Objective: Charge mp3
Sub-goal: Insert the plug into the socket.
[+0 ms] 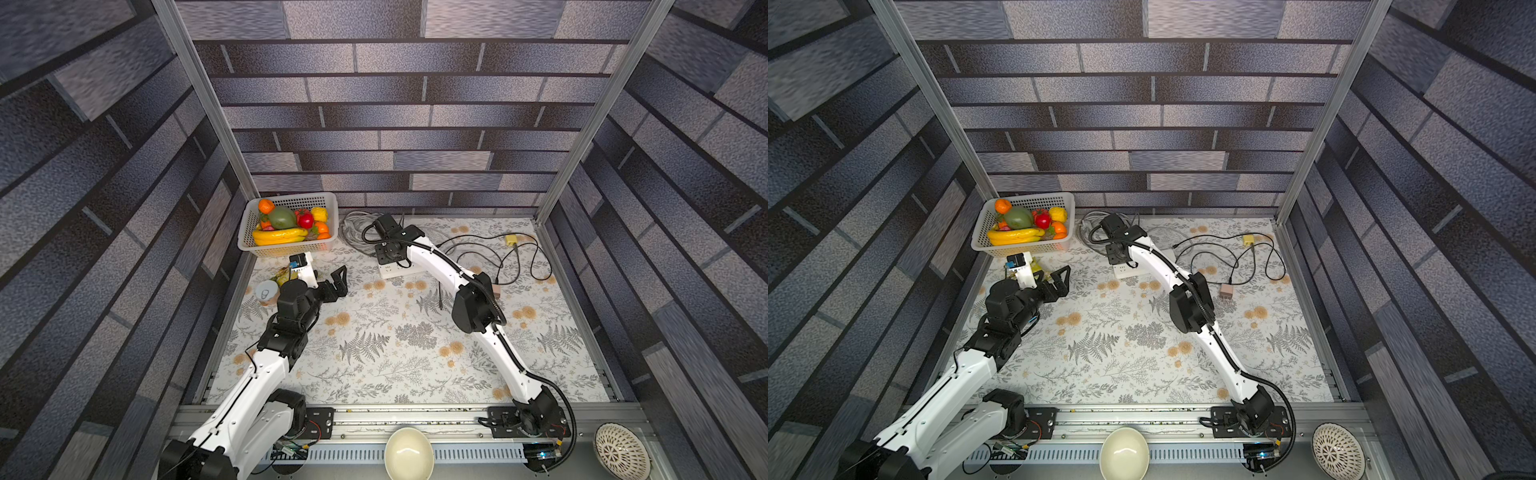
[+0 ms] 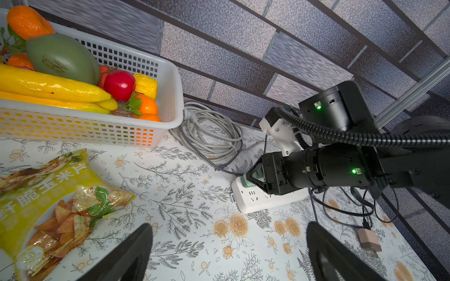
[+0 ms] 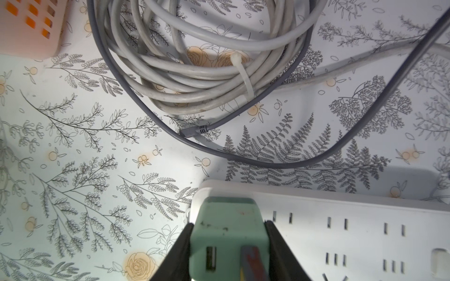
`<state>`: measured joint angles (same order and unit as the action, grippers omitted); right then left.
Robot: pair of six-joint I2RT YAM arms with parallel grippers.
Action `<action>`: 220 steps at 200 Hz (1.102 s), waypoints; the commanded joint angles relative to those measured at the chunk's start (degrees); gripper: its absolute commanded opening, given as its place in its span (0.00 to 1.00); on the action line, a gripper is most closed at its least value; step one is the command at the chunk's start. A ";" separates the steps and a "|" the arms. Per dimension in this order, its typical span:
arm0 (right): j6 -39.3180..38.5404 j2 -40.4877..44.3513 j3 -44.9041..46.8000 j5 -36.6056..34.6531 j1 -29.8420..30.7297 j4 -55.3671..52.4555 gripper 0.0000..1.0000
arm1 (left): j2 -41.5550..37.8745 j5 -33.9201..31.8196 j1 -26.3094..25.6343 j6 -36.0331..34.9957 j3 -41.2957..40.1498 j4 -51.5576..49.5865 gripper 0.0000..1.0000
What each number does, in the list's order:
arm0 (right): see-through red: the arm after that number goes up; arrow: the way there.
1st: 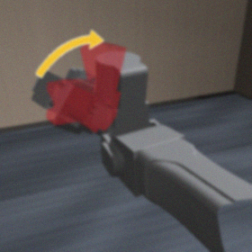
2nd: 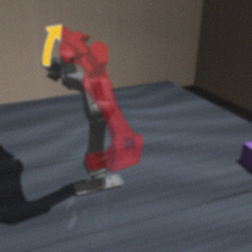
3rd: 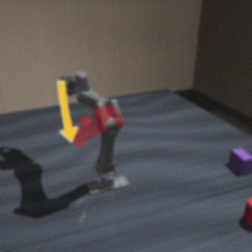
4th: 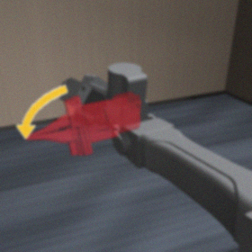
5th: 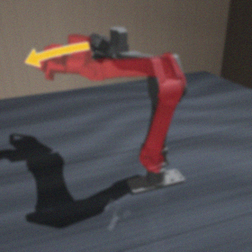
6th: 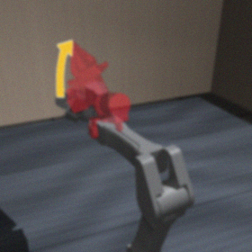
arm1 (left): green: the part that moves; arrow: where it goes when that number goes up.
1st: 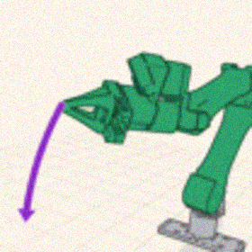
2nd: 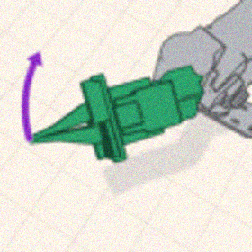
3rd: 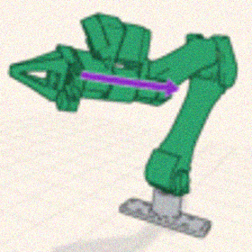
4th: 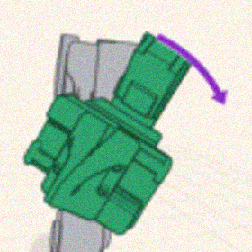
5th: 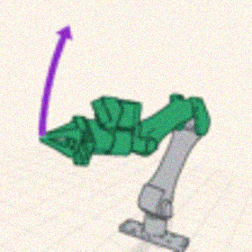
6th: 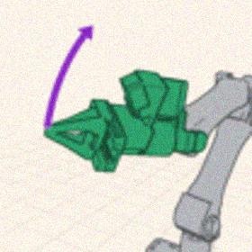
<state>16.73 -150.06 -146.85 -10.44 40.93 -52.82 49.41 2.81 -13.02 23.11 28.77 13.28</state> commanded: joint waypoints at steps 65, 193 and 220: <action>1.64 1.94 5.98 2.90 -0.58 -3.75 0.54 | -1.84 0.18 0.36 1.30 1.02 -0.71 1.00; 3.59 23.03 30.65 5.50 -0.15 13.87 0.68 | -2.30 0.17 0.71 1.74 0.71 -0.97 1.00; 3.25 23.58 30.62 5.60 -0.06 14.62 0.55 | -2.64 0.26 0.72 1.85 0.59 -1.37 1.00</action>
<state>19.77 -127.79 -116.49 -4.78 40.75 -41.19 48.05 2.81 -12.64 24.16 28.77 12.60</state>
